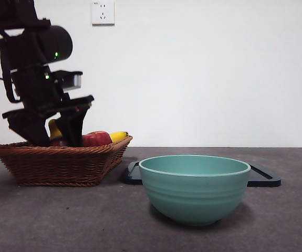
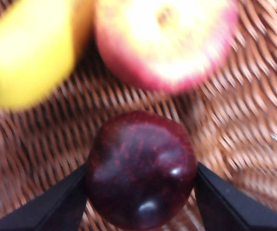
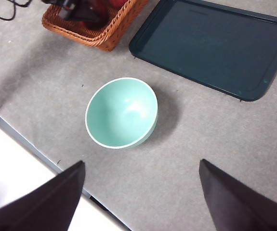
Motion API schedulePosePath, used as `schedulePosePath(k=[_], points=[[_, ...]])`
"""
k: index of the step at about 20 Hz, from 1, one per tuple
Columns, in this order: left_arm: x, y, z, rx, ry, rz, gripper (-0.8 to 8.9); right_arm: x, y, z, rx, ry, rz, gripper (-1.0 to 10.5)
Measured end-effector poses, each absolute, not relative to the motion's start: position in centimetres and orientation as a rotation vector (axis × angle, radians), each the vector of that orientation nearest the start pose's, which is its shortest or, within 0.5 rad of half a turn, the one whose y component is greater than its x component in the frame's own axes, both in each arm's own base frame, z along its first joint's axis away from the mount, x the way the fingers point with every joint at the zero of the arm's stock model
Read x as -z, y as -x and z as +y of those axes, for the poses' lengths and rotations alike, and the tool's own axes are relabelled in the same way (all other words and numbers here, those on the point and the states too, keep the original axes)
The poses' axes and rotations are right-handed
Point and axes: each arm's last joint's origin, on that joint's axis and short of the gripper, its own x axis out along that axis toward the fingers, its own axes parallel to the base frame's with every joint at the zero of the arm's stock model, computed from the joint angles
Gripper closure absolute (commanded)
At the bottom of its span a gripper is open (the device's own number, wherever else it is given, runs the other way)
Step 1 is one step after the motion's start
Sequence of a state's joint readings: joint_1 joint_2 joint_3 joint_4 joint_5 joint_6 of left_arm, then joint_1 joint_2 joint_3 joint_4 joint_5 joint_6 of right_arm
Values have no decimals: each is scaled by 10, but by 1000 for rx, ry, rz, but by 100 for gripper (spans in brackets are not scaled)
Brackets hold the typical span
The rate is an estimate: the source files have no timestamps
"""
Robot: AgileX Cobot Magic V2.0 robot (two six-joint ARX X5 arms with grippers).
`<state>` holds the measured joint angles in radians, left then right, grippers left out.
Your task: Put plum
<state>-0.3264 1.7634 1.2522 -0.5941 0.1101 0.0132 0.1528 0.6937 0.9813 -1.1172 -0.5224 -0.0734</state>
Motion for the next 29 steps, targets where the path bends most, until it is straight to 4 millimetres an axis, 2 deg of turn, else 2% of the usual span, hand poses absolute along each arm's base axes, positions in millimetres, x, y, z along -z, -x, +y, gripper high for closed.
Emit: schedulePosePath(k=[3, 6, 9, 11, 14, 17, 20, 23, 29], points=[[-244, -318, -122, 434, -139, 1020, 543, -331, -94, 29, -665, -89, 806, 568], [-282, -286, -135, 519, -154, 938, 543, -331, -94, 29, -665, -89, 806, 568], [-304, -252, -156, 634, -196, 896, 543, -331, -94, 29, -665, -89, 805, 568], [-310, -233, -174, 721, -232, 874, 543, -331, -94, 29, -665, -89, 805, 568], [-307, -213, -202, 828, -287, 874, 543, -331, -94, 29, -666, -88, 806, 568], [-296, -200, -229, 912, -338, 886, 543, -331, -94, 29, -666, -88, 806, 568], [-278, -201, -248, 942, -366, 908, 543, -331, -94, 29, -666, -88, 805, 568], [-252, -206, -266, 952, -402, 968, 543, -331, -94, 29, -666, -88, 805, 568], [-214, -218, -283, 933, -449, 1021, 543, -331, -94, 29, -667, -88, 806, 568]])
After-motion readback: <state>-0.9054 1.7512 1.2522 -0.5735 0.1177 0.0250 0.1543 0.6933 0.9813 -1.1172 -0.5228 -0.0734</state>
